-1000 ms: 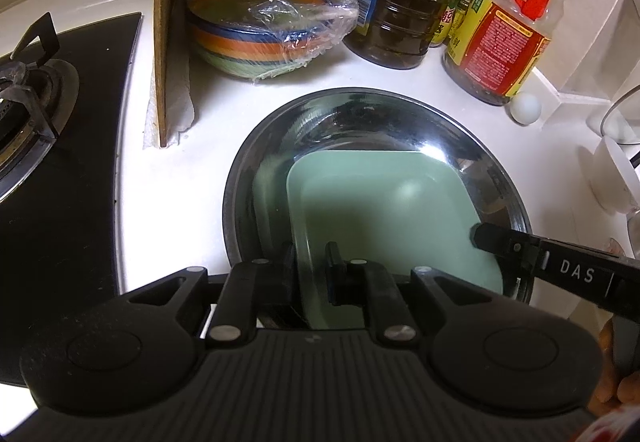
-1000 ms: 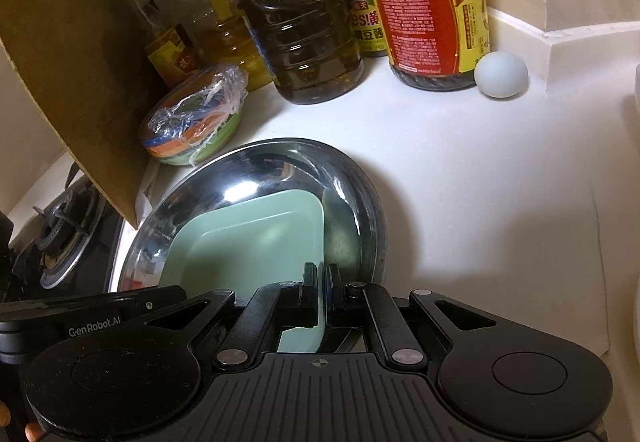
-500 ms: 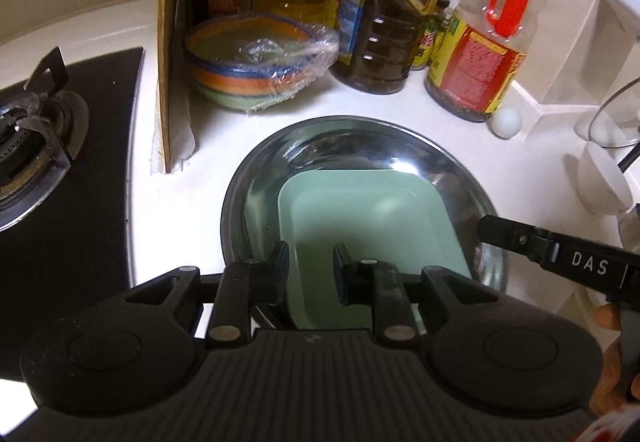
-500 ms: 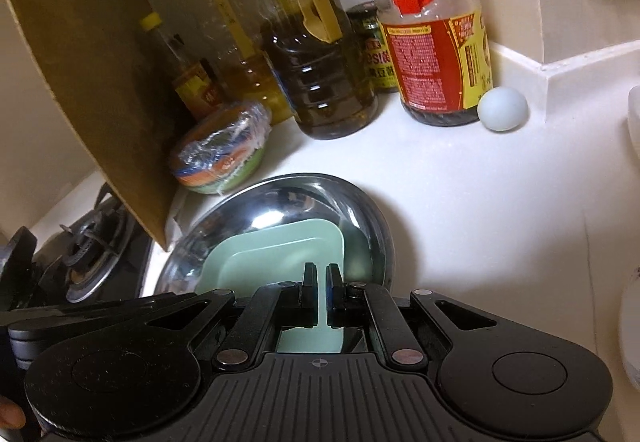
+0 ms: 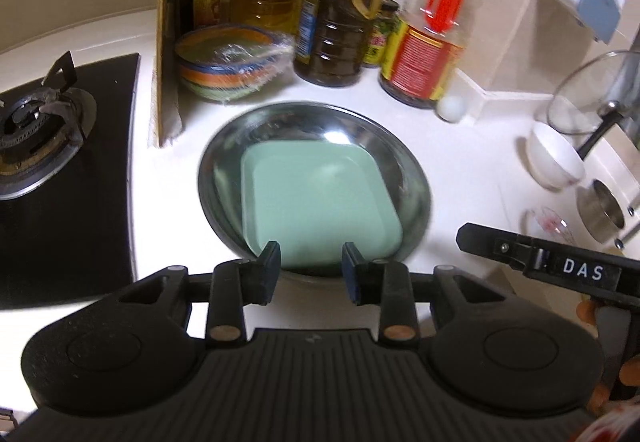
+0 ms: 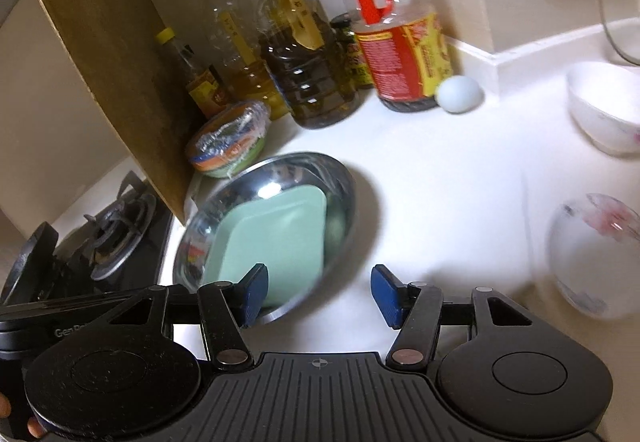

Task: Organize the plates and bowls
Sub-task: 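Open both grippers and withdraw them from the tray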

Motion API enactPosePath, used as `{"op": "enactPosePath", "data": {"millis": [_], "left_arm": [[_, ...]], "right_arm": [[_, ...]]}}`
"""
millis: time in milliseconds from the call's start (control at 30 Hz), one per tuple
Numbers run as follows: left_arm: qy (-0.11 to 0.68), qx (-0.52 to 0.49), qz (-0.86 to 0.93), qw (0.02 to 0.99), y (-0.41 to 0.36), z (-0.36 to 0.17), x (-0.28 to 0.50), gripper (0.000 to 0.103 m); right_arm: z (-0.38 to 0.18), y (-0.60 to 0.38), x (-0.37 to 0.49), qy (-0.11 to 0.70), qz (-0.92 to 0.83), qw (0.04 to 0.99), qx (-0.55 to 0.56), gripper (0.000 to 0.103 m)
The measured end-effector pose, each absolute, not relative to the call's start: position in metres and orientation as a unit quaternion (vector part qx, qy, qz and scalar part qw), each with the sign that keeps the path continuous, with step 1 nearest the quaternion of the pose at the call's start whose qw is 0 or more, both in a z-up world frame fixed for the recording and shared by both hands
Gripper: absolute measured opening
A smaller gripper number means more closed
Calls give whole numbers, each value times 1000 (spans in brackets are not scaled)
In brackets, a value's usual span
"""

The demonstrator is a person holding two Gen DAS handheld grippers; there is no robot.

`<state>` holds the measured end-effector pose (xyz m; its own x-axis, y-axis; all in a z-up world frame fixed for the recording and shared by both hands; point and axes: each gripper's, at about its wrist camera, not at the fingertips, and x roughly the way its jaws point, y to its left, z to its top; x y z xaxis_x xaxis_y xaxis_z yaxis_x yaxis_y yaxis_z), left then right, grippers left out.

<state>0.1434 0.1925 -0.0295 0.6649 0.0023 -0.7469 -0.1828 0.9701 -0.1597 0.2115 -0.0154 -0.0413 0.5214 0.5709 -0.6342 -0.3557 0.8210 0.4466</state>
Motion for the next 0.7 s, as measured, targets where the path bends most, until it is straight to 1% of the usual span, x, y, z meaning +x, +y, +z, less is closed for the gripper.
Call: {"op": "enactPosePath", "data": {"millis": [400, 700], "left_arm": [[421, -104, 39, 900, 141, -36, 94, 30], [431, -103, 18, 896, 94, -43, 69, 30]], "right_arm": [[-44, -73, 157, 429, 239, 862, 130, 64], [-41, -117, 116, 429, 218, 868, 120, 64]]}}
